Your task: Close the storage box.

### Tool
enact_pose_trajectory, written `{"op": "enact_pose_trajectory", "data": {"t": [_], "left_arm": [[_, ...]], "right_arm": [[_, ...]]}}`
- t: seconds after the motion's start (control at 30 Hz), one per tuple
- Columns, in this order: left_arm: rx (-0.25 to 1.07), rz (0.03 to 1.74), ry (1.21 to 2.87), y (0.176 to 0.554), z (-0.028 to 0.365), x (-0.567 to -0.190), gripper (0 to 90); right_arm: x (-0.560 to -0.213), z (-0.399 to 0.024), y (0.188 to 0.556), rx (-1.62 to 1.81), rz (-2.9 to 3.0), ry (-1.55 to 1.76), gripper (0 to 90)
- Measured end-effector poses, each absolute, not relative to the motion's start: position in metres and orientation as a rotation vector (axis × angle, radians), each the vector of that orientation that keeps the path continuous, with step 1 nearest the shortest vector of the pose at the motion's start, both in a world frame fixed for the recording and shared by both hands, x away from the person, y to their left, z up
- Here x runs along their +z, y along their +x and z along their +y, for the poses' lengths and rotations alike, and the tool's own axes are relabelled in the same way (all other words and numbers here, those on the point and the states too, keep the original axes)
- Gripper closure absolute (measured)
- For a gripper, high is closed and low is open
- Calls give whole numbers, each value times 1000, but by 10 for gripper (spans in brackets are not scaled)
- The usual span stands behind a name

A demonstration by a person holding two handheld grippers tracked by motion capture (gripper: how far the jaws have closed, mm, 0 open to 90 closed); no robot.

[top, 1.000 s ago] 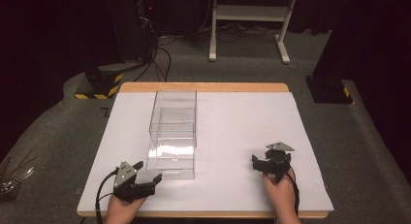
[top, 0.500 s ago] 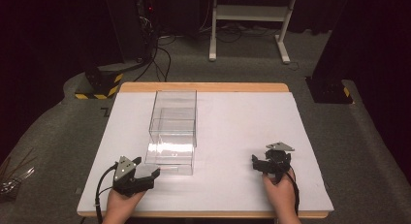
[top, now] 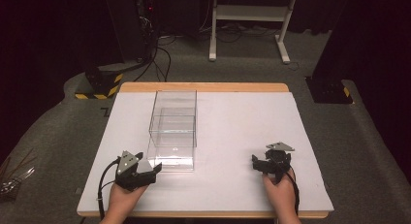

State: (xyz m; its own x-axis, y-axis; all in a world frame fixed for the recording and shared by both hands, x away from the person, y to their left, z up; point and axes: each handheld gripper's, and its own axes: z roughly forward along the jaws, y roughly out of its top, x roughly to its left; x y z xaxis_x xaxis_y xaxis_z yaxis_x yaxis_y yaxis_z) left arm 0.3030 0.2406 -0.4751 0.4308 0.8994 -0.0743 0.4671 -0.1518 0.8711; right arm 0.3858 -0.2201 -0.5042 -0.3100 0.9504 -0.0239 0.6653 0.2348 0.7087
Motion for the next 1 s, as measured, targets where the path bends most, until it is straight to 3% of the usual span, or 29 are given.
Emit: {"op": "enact_pose_trajectory", "data": {"t": [1.0], "left_arm": [[578, 1203, 1776, 326, 235, -480, 158]], "right_arm": [[-504, -220, 386, 835, 2059, 1478, 128]]}}
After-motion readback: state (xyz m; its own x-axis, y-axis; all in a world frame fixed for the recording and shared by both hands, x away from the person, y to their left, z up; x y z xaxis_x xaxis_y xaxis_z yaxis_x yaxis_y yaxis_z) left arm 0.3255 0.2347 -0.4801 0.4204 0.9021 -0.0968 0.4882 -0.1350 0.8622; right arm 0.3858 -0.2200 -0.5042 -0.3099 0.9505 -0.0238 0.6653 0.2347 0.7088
